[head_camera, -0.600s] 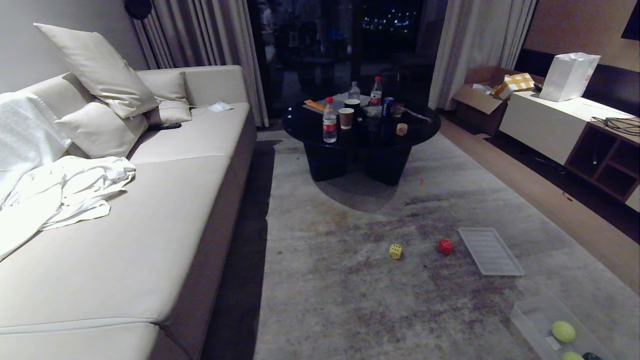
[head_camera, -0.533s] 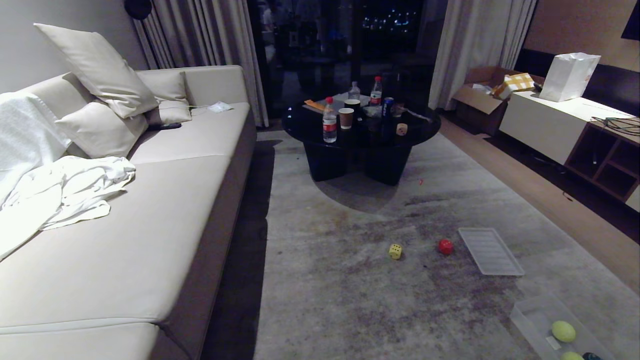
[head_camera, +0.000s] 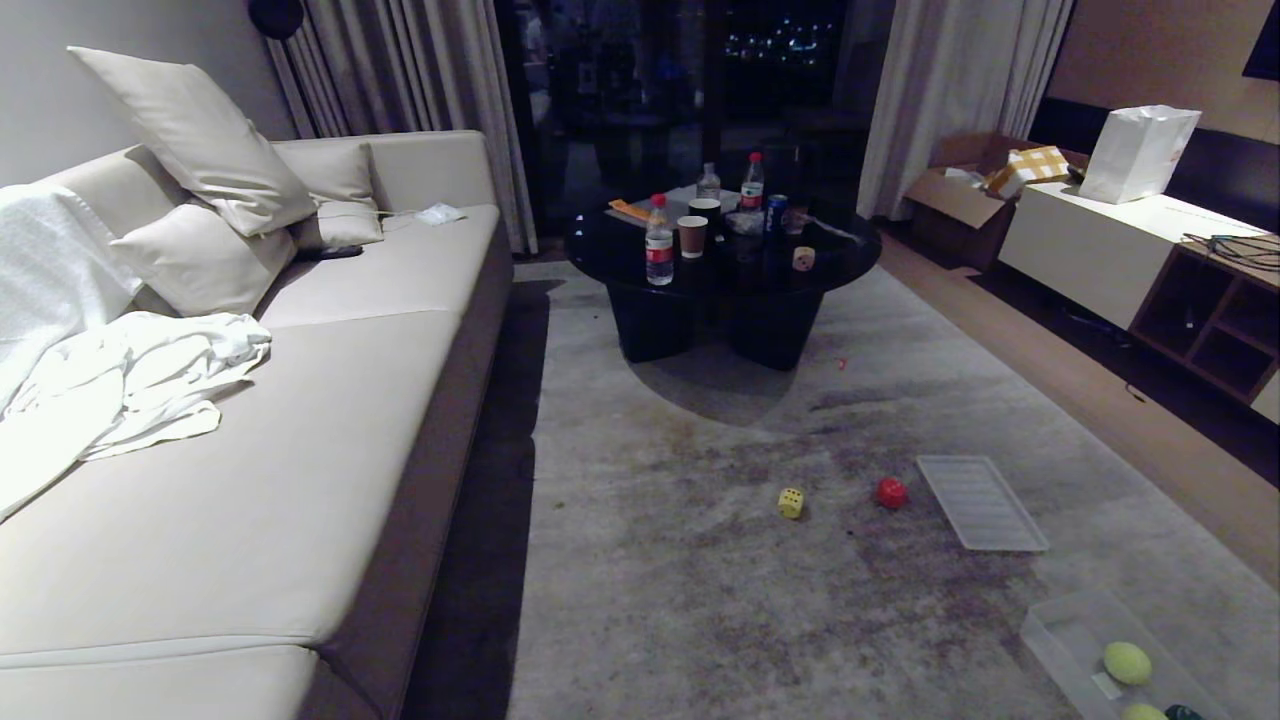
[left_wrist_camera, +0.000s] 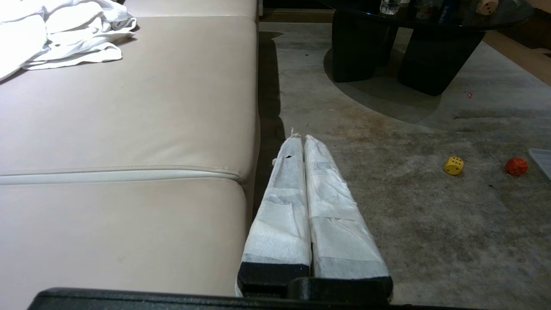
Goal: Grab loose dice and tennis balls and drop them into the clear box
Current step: Find toys out of the box
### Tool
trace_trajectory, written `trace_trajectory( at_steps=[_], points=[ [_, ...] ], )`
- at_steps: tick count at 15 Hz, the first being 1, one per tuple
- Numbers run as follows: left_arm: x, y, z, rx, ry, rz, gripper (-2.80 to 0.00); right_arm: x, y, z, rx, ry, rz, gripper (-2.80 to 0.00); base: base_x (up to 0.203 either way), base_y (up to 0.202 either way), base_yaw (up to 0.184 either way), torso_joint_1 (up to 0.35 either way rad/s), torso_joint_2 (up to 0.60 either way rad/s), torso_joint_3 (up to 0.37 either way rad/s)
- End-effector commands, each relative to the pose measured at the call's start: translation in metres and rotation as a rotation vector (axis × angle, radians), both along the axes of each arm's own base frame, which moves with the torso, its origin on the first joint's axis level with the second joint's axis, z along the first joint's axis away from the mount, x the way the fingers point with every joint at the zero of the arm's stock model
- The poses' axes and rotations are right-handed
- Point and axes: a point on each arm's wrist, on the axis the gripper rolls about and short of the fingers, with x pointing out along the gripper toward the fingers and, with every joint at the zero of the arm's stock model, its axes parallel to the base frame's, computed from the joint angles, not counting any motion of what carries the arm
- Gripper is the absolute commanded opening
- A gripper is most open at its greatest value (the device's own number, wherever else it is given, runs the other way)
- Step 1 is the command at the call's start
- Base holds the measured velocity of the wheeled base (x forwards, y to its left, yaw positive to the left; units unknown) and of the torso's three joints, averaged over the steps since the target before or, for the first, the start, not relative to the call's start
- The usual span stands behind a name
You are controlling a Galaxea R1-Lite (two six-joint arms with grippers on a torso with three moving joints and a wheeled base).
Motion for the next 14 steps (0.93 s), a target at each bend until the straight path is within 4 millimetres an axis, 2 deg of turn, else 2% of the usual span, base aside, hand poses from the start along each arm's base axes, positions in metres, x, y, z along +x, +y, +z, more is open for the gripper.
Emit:
trace_trajectory(
  at_steps=[1,14],
  points=[
    [0.0002,0.0,-0.0004,0.0,0.003,0.0,-2.8,0.0001,0.0,-0.0001,-0.001,0.002,0.001,-2.8,0.0,0.0,0.0,0.0,0.0,0.0],
    [0.0002,0.0,-0.0004,0.0,0.003,0.0,-2.8,0.0001,0.0,0.0,-0.002,0.001,0.0,-2.8,0.0,0.0,0.0,0.0,0.0,0.0]
  ],
)
